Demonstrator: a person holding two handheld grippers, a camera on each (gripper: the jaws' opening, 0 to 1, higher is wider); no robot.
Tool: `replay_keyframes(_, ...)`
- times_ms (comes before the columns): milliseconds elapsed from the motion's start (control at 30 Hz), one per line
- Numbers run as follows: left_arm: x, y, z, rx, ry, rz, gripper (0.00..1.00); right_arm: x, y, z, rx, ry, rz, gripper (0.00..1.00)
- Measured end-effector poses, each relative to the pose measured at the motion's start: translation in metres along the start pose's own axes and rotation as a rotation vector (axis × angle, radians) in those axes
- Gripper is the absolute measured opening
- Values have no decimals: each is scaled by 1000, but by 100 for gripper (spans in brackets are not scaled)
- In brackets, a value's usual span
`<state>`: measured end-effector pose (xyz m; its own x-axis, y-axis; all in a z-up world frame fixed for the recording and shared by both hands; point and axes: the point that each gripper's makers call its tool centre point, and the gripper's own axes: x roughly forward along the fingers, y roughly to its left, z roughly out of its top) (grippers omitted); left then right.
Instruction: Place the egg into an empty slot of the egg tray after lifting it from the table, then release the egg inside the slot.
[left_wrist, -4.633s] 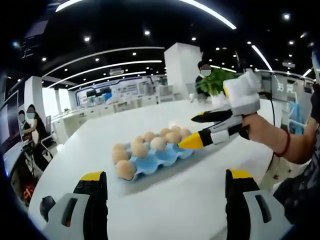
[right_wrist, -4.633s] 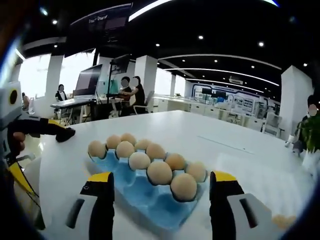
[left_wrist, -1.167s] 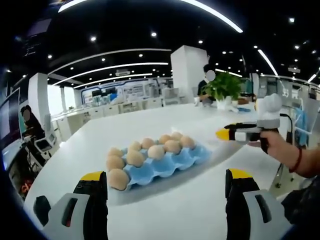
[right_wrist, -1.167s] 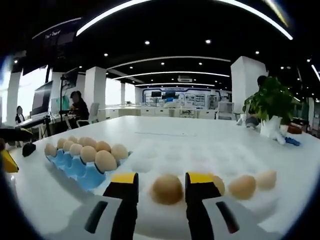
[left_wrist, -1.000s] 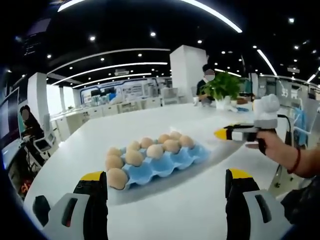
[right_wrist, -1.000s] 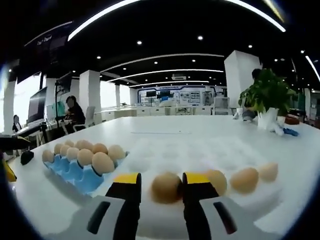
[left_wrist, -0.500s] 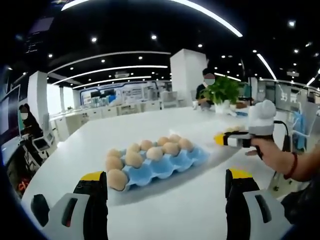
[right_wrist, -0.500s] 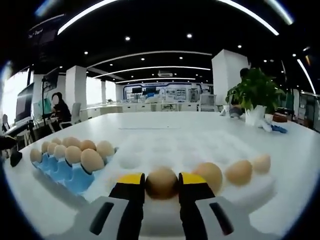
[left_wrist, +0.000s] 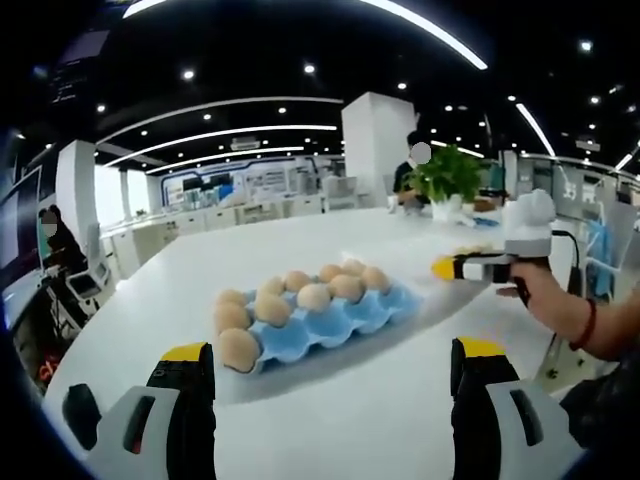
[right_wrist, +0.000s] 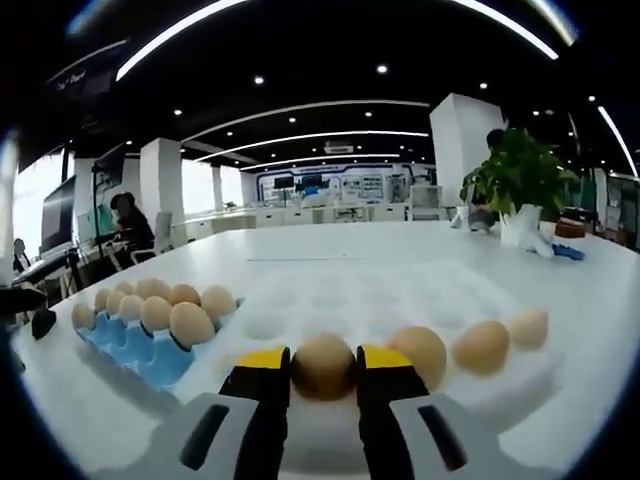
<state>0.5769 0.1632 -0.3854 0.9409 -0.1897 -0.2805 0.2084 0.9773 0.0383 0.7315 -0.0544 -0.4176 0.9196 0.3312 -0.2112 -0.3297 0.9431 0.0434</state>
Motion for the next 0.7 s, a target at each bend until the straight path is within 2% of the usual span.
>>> replay_keyframes(167,-1,0,-1,-3,1,0,100,-6,5,13,-94,-76,25,27)
replay_keyframes(233,-1,0,-2,-6,1,1,100,-11,8,19,-93,-108,35,27)
replay_keyframes(533,-3,-1,0,-4,-8,-3,100,-14,18,29,-126,-138,63,27)
replay_keyframes(700,-4,-1,0,-1,-6,0,100,-16,31,34,-162,-154,95,27)
